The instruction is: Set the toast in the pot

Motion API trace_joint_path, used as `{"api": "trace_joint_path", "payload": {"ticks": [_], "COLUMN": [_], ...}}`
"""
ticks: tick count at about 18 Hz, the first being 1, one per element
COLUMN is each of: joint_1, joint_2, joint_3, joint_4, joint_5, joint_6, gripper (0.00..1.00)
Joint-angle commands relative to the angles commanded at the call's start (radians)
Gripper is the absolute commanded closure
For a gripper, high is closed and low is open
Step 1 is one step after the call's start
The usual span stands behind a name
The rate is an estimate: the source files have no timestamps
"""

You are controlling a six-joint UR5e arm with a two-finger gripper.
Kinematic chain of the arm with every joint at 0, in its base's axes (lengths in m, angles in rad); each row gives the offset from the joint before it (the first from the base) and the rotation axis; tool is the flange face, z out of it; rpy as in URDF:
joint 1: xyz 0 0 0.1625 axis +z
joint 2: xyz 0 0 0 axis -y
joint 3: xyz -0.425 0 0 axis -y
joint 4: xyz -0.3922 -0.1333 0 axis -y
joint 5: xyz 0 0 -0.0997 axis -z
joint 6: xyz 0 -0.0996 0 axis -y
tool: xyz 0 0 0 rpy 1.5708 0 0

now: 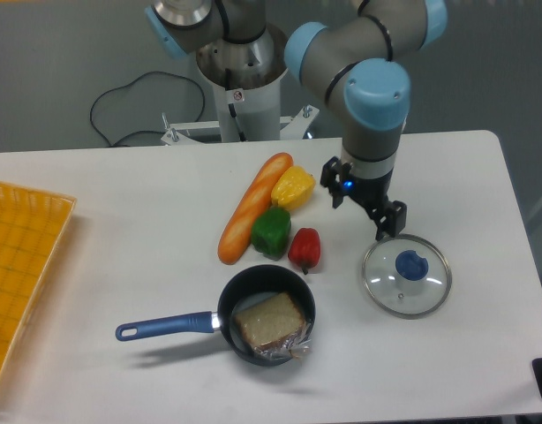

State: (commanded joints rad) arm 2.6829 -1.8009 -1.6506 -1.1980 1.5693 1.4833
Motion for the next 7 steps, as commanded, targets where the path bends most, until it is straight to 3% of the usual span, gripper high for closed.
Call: {"api": "trace_joint_path", "payload": {"ticks": [7], "joint_1": [0.032], "joint_2": [0.006], "joint_3": [0.003], "joint_4": [-0.018], "joint_5": [0.0], "joint_6": [0.071], "gripper": [0.0]}}
